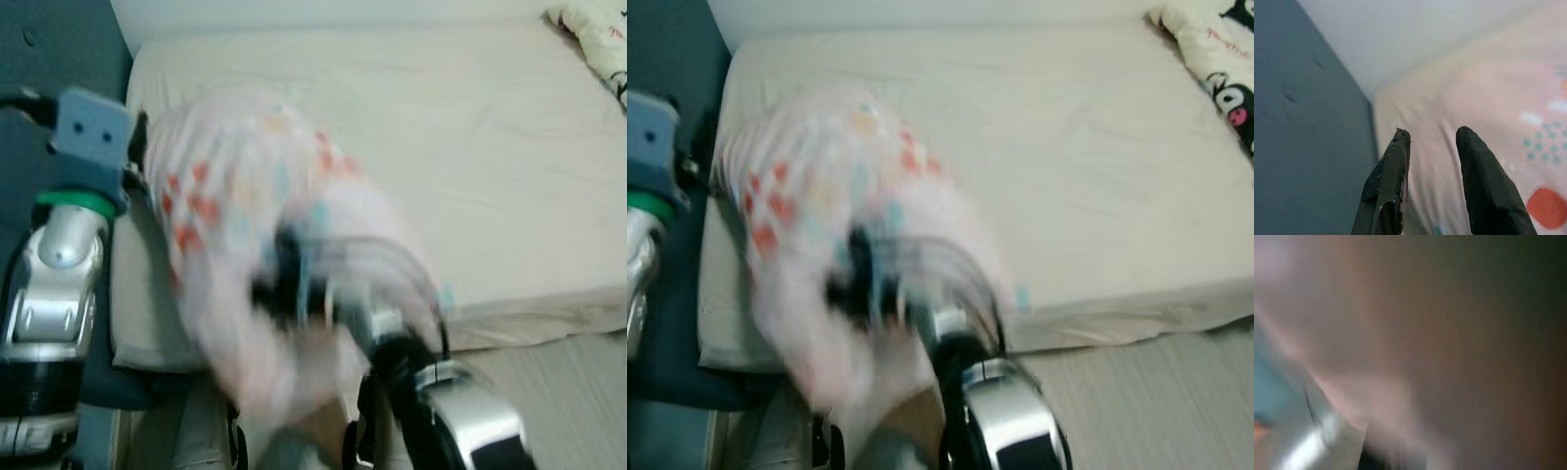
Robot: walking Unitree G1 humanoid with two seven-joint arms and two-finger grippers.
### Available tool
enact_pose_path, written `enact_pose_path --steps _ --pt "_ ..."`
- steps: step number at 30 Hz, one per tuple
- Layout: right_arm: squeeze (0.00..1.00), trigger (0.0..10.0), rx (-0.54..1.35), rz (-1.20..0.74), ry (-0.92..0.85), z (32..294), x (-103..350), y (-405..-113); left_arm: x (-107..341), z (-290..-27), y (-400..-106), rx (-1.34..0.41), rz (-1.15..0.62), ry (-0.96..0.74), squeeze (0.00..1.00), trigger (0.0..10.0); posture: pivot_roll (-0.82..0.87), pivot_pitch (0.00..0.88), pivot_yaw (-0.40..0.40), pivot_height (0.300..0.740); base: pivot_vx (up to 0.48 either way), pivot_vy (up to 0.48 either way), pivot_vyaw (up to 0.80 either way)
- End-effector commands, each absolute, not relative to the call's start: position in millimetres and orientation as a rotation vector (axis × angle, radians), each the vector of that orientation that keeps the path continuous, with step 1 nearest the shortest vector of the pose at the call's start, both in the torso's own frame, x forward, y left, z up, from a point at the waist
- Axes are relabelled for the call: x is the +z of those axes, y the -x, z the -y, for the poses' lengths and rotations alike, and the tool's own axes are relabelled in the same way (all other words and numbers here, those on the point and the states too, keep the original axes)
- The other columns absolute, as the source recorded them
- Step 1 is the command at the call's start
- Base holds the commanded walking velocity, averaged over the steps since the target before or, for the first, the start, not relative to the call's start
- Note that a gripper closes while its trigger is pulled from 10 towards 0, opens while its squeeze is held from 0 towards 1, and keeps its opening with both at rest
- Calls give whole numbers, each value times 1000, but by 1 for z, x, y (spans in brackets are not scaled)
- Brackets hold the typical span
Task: Clean up the room
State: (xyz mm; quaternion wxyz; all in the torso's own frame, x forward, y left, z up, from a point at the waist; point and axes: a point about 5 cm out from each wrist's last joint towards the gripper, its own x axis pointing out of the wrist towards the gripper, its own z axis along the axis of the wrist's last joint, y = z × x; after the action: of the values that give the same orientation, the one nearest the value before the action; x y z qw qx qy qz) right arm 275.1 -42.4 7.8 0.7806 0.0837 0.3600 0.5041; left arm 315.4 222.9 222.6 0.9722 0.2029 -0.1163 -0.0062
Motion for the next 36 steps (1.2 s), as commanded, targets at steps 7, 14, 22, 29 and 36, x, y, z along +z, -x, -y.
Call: enact_pose_path --steps 7,14,22,29,36 --pt "0 10000 958 -767 -125 98 3 -282 206 -212 -308 -66 190 -394 0 10000 134 170 23 605 0 0 0" --pt "1000 10000 831 -400 -70 130 47 -303 198 -199 -305 -86 164 -353 0 10000 112 175 27 605 0 0 0" --pt "1000 10000 896 -260 28 135 84 -254 193 -198 -306 -100 125 -340 0 10000 78 175 50 605 0 0 0" --pt "141 10000 636 -416 -36 158 43 -230 184 -203 -309 -100 44 -292 0 10000 66 169 52 605 0 0 0" --pt "0 10000 217 -275 60 201 62 -226 173 -213 -302 -126 -57 -240 0 10000 65 169 53 605 0 0 0"
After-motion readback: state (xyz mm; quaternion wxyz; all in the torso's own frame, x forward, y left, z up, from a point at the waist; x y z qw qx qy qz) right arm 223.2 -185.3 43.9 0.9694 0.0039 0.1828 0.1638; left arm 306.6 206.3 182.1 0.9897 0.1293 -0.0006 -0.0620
